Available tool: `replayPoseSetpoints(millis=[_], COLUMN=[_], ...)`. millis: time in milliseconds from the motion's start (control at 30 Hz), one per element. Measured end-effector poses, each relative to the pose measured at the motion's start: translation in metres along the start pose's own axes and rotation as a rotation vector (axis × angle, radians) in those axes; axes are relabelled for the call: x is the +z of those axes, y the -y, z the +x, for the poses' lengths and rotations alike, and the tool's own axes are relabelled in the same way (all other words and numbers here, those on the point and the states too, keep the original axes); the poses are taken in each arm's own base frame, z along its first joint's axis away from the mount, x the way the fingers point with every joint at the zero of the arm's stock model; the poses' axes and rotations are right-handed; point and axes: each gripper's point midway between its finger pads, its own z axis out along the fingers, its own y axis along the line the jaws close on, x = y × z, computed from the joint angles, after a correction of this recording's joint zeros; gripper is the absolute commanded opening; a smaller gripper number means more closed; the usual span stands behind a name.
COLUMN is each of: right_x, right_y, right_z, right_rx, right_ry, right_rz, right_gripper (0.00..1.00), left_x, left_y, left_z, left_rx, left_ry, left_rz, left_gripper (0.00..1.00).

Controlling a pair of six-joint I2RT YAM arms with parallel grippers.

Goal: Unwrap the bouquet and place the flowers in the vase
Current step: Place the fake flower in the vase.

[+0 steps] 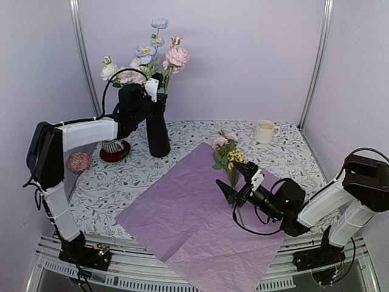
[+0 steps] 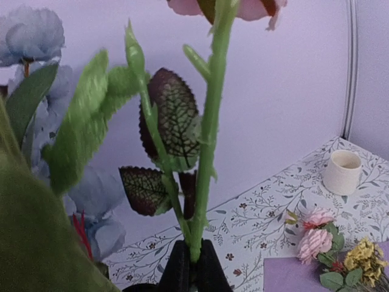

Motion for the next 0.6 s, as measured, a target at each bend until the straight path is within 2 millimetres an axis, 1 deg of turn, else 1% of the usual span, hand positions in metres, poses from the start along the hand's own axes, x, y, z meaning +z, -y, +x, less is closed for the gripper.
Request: replayPoseSetpoints(millis=[67, 133, 400, 467, 600], right_x=[0.0, 0.0, 0.0, 0.001, 0.003], right_y=[0.0, 0.0, 0.0, 0.0, 0.0], right_z=[0.0, 0.0, 0.0, 0.0, -0.001], right_rx=[0.0, 0.0, 0.0, 0.0, 0.0], right_ry=[0.0, -0.001, -0.003, -0.002, 0.001], right_rz=[0.0, 0.0, -0.001, 0.0, 0.0], right_gripper=[0.8, 0.8, 0.8, 0.8, 0.8], left_x=[0.002, 0.004, 0.008, 0.008, 0.008], left_y=[-0.001, -0.001, -0.009, -0.013, -0.019], left_z=[0.013, 0.02, 0.03, 0.033, 0.047], left_rx=[-0.006, -0.016, -0.048, -0.058, -0.081], left_ry=[-0.025, -0.036, -0.05, -0.057, -0.086], left_rz=[-0.007, -0.011, -0.062, -0.083, -0.129], left_gripper=[0.0, 0.0, 0.0, 0.03, 0.05])
